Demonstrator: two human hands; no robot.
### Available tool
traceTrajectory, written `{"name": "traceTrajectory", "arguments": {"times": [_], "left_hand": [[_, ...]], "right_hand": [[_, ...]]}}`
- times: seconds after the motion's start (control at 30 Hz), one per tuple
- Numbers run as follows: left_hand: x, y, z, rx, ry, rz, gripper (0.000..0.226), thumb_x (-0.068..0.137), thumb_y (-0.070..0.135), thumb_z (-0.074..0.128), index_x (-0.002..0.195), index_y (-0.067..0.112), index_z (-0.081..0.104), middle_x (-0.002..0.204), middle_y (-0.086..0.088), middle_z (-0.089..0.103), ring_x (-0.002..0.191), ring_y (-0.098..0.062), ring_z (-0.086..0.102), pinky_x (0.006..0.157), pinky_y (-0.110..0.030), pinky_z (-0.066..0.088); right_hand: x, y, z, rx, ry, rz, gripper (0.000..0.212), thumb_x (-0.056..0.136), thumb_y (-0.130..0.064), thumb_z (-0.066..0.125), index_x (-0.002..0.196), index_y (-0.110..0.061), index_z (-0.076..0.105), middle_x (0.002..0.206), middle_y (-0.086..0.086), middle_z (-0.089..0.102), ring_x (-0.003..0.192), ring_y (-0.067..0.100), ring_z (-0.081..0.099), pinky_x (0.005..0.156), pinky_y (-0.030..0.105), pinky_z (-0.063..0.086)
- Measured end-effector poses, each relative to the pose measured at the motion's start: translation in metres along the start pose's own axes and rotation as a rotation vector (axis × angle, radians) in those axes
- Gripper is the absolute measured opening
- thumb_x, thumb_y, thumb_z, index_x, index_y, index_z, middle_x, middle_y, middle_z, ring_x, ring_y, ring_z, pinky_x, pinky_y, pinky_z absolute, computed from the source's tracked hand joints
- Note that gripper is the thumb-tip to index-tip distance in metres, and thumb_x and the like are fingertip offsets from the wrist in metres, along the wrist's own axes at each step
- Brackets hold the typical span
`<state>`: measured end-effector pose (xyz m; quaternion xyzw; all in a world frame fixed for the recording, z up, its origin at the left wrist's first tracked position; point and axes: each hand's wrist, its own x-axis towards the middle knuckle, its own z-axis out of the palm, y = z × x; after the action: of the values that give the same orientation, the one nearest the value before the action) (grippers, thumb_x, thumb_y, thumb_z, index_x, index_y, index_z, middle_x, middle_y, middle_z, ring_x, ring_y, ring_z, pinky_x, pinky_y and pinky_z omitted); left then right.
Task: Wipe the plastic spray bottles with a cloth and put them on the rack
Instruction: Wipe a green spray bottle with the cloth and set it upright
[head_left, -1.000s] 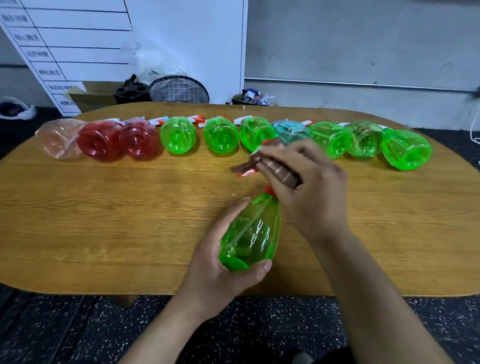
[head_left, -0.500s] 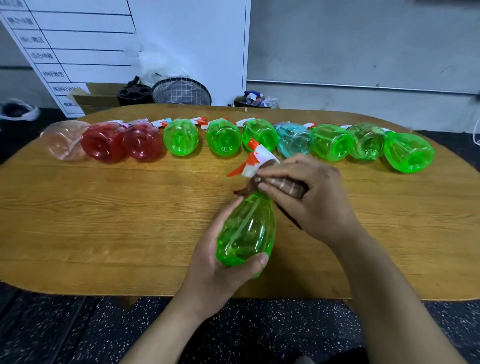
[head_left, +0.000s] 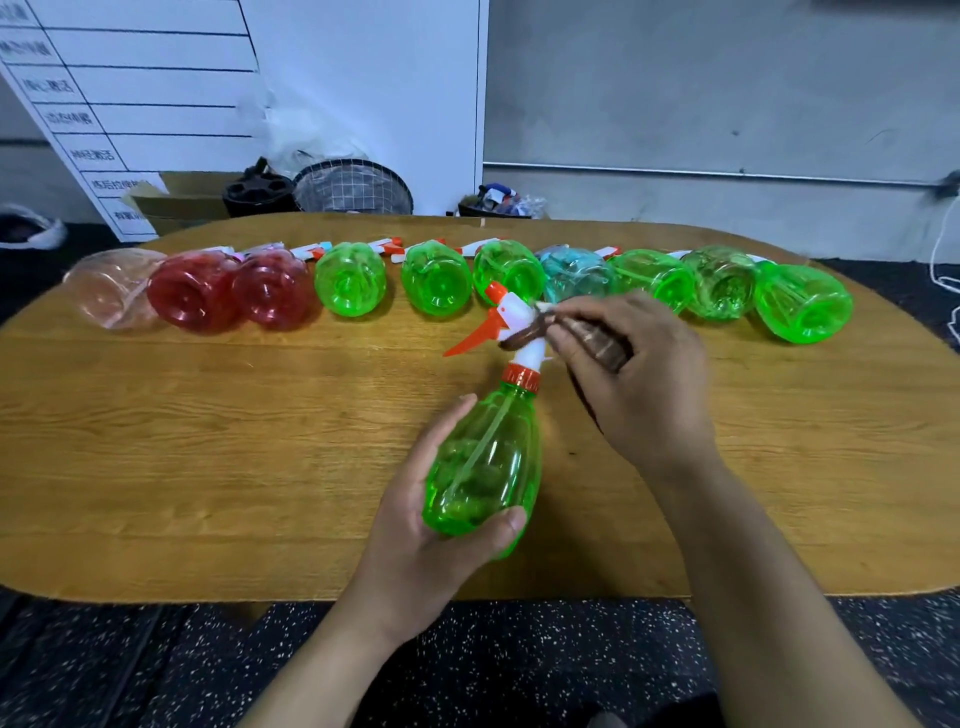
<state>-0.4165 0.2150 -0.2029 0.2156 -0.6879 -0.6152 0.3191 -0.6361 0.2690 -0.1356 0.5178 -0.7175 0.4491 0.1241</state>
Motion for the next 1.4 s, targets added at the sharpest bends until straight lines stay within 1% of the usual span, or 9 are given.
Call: {"name": "traceTrajectory", "arguments": {"times": [0.17, 0.3, 0.43, 0.67, 0.9, 1.03, 1.13, 1.3, 1.4], "left_hand": [[-0.003, -0.002, -0.001, 0.127, -0.056, 0.038, 0.087, 0.072, 0.040, 0.089, 0.149, 0.052, 0.050, 0.156, 0.028, 0.048, 0.147, -0.002, 0.045, 0.115, -0.034, 0.049], [-0.005, -0.002, 0.000, 0.121, -0.058, 0.032, 0.088, 0.071, 0.040, 0.090, 0.148, 0.054, 0.049, 0.155, 0.025, 0.050, 0.145, -0.005, 0.049, 0.114, -0.043, 0.051], [-0.006, -0.001, -0.001, 0.054, -0.033, 0.012, 0.088, 0.071, 0.036, 0.089, 0.149, 0.048, 0.051, 0.150, 0.026, 0.053, 0.137, -0.002, 0.056, 0.104, -0.027, 0.056], [-0.004, 0.000, -0.001, 0.011, -0.016, -0.009, 0.093, 0.069, 0.036, 0.090, 0.153, 0.039, 0.049, 0.146, 0.021, 0.059, 0.130, -0.005, 0.062, 0.096, -0.024, 0.059], [-0.003, -0.002, 0.000, 0.082, -0.062, 0.020, 0.089, 0.070, 0.039, 0.090, 0.149, 0.050, 0.050, 0.154, 0.025, 0.051, 0.142, -0.002, 0.051, 0.105, -0.020, 0.052], [-0.004, 0.000, -0.001, 0.044, -0.057, -0.001, 0.089, 0.069, 0.040, 0.090, 0.148, 0.052, 0.050, 0.152, 0.027, 0.052, 0.138, -0.001, 0.055, 0.103, -0.022, 0.054], [-0.003, 0.001, -0.001, -0.006, -0.036, -0.020, 0.089, 0.069, 0.040, 0.089, 0.148, 0.051, 0.051, 0.146, 0.026, 0.057, 0.131, -0.001, 0.061, 0.097, -0.022, 0.057], [0.000, 0.002, -0.001, -0.031, 0.014, -0.036, 0.087, 0.067, 0.039, 0.089, 0.146, 0.051, 0.054, 0.146, 0.019, 0.061, 0.131, -0.008, 0.063, 0.105, -0.034, 0.058], [0.000, 0.002, 0.000, -0.034, 0.014, -0.038, 0.090, 0.068, 0.037, 0.088, 0.150, 0.042, 0.051, 0.143, 0.020, 0.063, 0.129, -0.007, 0.064, 0.106, -0.033, 0.056]], "right_hand": [[0.010, -0.012, -0.003, 0.377, 0.106, 0.177, 0.016, 0.099, -0.024, 0.072, 0.114, -0.028, 0.075, 0.107, -0.012, 0.076, 0.102, 0.005, 0.072, 0.089, 0.027, 0.056], [0.008, -0.011, 0.002, 0.416, -0.116, 0.185, 0.017, 0.104, -0.025, 0.066, 0.090, -0.028, 0.075, 0.073, -0.017, 0.067, 0.067, 0.000, 0.059, 0.062, 0.022, 0.043], [0.006, 0.002, -0.008, 0.451, -0.238, 0.185, 0.022, 0.102, -0.021, 0.068, 0.085, -0.009, 0.075, 0.066, -0.008, 0.058, 0.061, 0.004, 0.047, 0.055, 0.025, 0.035], [0.010, 0.018, -0.044, 0.306, -0.557, 0.292, 0.030, 0.091, -0.039, 0.071, 0.081, -0.012, 0.076, 0.063, -0.004, 0.060, 0.058, 0.008, 0.049, 0.053, 0.024, 0.035], [0.012, -0.005, -0.009, 0.482, -0.072, 0.215, 0.009, 0.099, -0.019, 0.072, 0.101, -0.024, 0.079, 0.076, -0.019, 0.072, 0.069, -0.002, 0.062, 0.063, 0.018, 0.046], [0.010, -0.003, -0.001, 0.408, -0.162, 0.164, 0.009, 0.096, -0.027, 0.076, 0.104, -0.025, 0.080, 0.088, -0.013, 0.075, 0.078, 0.005, 0.068, 0.067, 0.025, 0.051], [0.009, 0.007, -0.011, 0.333, -0.298, 0.134, 0.013, 0.095, -0.026, 0.077, 0.085, -0.034, 0.074, 0.069, -0.019, 0.066, 0.063, -0.001, 0.058, 0.058, 0.018, 0.040], [0.010, 0.019, -0.033, 0.186, -0.470, 0.110, 0.021, 0.093, -0.031, 0.077, 0.079, -0.016, 0.074, 0.067, 0.003, 0.063, 0.060, 0.003, 0.049, 0.056, 0.026, 0.036], [0.010, 0.018, -0.033, 0.026, -0.333, 0.100, 0.021, 0.095, -0.046, 0.072, 0.094, -0.027, 0.080, 0.076, -0.010, 0.070, 0.070, 0.005, 0.062, 0.062, 0.035, 0.049]]}}
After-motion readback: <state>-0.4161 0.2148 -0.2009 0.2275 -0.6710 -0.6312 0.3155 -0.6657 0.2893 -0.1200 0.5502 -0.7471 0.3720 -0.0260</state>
